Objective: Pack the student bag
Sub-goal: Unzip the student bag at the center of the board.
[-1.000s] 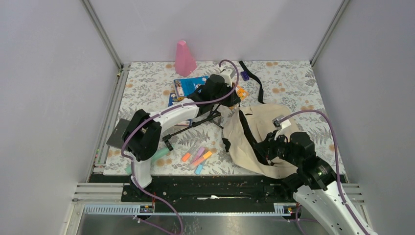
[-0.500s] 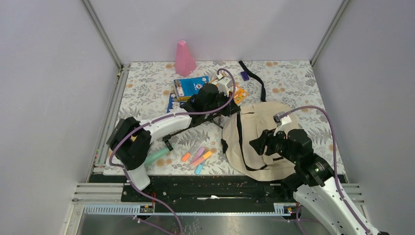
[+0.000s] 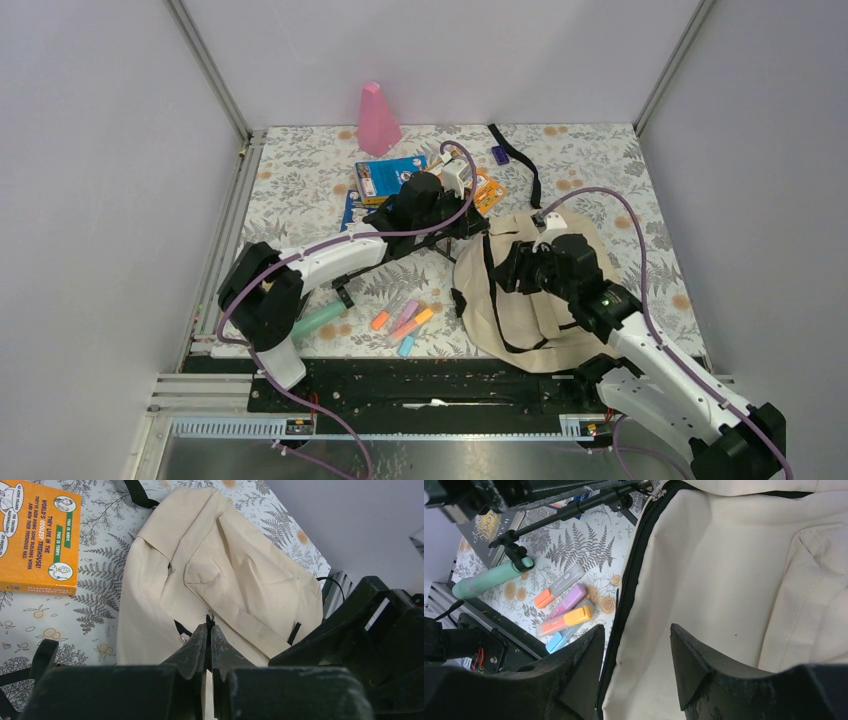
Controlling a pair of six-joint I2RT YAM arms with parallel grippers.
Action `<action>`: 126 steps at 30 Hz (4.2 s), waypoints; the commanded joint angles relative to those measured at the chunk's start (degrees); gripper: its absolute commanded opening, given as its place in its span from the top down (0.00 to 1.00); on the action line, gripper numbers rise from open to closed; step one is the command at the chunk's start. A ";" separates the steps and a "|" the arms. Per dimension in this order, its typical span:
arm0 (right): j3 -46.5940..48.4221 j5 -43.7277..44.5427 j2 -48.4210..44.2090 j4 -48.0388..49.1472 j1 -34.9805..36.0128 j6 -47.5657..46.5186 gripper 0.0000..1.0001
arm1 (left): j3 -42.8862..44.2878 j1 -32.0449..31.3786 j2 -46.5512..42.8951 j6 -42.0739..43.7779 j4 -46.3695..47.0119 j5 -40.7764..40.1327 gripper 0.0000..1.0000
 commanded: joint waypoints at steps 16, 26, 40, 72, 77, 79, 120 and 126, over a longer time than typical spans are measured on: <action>4.32 -3.48 8.23 7.73 1.13 -0.40 1.00 | 2.63 -0.25 -2.16 0.93 3.29 1.58 1.00; 2.96 -16.07 1.82 4.04 1.21 -6.51 1.00 | 11.63 0.75 3.73 1.73 -3.24 -1.66 1.00; 4.91 -16.12 -8.58 -1.03 1.21 -6.82 1.00 | 20.93 1.28 11.71 4.56 -9.22 -4.17 1.00; 6.85 -13.64 -18.43 -1.53 1.21 -4.39 1.00 | 42.67 2.20 29.39 4.87 -23.58 -18.55 1.00; 6.63 -13.39 -18.88 -1.13 1.23 -3.98 1.00 | 39.65 2.29 27.55 5.19 -22.59 -20.83 1.00; 6.13 -13.51 -18.96 -0.45 1.21 -3.75 1.00 | 38.82 2.25 27.07 5.11 -20.90 -18.14 1.00; 0.50 12.87 -17.75 -0.62 1.21 1.38 1.00 | -10.54 -11.92 -13.47 -1.64 -16.39 -27.84 0.01; 0.86 13.15 -16.56 -0.67 1.18 1.29 1.00 | -9.42 -12.70 -7.94 -1.73 -14.96 -25.06 0.10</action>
